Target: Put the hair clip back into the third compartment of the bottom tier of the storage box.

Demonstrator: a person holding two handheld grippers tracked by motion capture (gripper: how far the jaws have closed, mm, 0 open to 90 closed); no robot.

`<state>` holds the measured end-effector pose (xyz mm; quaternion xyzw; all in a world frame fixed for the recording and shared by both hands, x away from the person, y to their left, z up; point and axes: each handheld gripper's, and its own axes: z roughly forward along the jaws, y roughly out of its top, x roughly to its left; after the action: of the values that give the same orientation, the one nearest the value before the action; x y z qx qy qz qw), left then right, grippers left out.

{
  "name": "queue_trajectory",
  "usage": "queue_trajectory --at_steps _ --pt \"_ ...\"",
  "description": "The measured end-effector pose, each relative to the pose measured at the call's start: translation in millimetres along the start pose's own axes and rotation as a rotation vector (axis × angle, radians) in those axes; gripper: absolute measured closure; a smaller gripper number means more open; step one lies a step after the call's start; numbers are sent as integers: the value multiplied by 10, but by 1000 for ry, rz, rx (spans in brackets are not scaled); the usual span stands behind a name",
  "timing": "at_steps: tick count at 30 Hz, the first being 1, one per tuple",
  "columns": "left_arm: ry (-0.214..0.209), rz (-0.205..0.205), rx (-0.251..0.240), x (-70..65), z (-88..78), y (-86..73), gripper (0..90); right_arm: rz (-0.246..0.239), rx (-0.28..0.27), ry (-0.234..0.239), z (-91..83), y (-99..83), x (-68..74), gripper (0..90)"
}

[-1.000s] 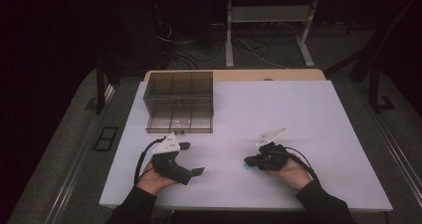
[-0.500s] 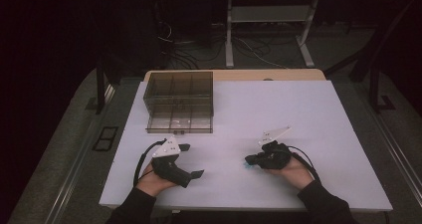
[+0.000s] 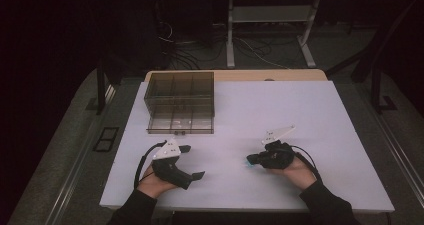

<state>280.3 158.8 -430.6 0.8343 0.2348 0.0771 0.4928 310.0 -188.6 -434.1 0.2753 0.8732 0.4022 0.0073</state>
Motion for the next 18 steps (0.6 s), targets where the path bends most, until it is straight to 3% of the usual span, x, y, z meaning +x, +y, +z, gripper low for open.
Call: queue_trajectory --at_steps 18 --pt "-8 -12 -7 13 17 3 0 -16 -31 7 -43 98 -77 873"
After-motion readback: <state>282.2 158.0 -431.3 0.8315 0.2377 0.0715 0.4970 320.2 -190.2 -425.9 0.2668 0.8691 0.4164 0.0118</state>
